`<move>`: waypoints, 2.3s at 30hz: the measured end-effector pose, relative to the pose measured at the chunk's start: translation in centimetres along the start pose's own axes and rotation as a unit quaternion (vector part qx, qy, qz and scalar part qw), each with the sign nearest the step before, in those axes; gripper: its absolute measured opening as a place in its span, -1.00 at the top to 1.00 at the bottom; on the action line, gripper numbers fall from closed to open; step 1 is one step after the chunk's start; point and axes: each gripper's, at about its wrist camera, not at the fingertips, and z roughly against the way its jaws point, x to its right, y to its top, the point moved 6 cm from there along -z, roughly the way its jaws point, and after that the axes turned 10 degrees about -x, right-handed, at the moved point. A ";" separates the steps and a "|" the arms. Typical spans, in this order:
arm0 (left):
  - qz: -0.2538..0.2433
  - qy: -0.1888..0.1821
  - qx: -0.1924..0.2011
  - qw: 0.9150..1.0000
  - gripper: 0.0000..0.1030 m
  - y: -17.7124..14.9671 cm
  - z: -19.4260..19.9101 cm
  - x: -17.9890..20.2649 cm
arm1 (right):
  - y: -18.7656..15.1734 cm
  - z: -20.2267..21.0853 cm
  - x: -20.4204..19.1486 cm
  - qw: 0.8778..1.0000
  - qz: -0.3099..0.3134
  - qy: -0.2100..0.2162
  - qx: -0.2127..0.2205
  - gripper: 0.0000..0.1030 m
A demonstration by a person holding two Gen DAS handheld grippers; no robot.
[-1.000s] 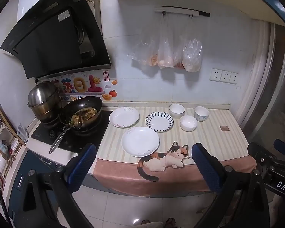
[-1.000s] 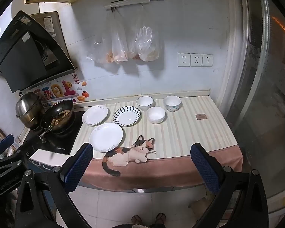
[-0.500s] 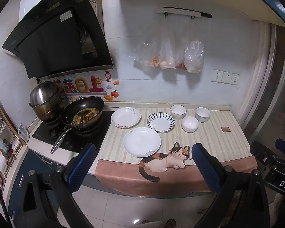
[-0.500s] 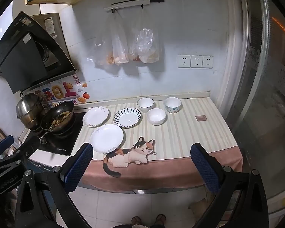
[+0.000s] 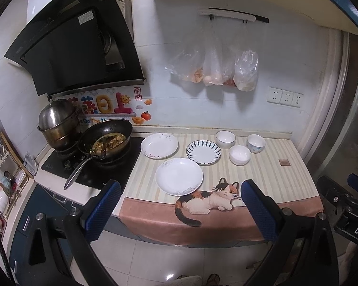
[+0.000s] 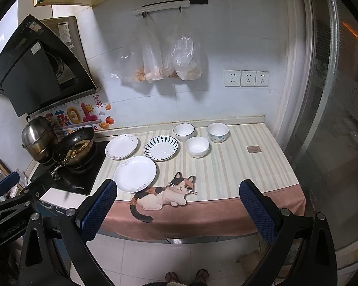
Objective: Organize plates and bowls
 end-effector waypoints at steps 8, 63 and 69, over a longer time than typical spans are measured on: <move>0.000 0.002 0.001 1.000 -1.00 -0.1 0.0 0.1 | 0.2 0.1 -0.2 1.000 0.003 0.000 0.004 -1.00; 0.011 -0.068 -0.003 0.998 -1.00 1.5 -6.5 -3.3 | 0.5 -4.0 -4.4 0.996 0.038 0.076 0.026 -1.00; 0.009 -0.066 -0.046 0.997 -1.00 2.1 -13.1 -4.3 | 0.1 -12.0 -5.0 0.987 -0.003 0.155 -0.045 -1.00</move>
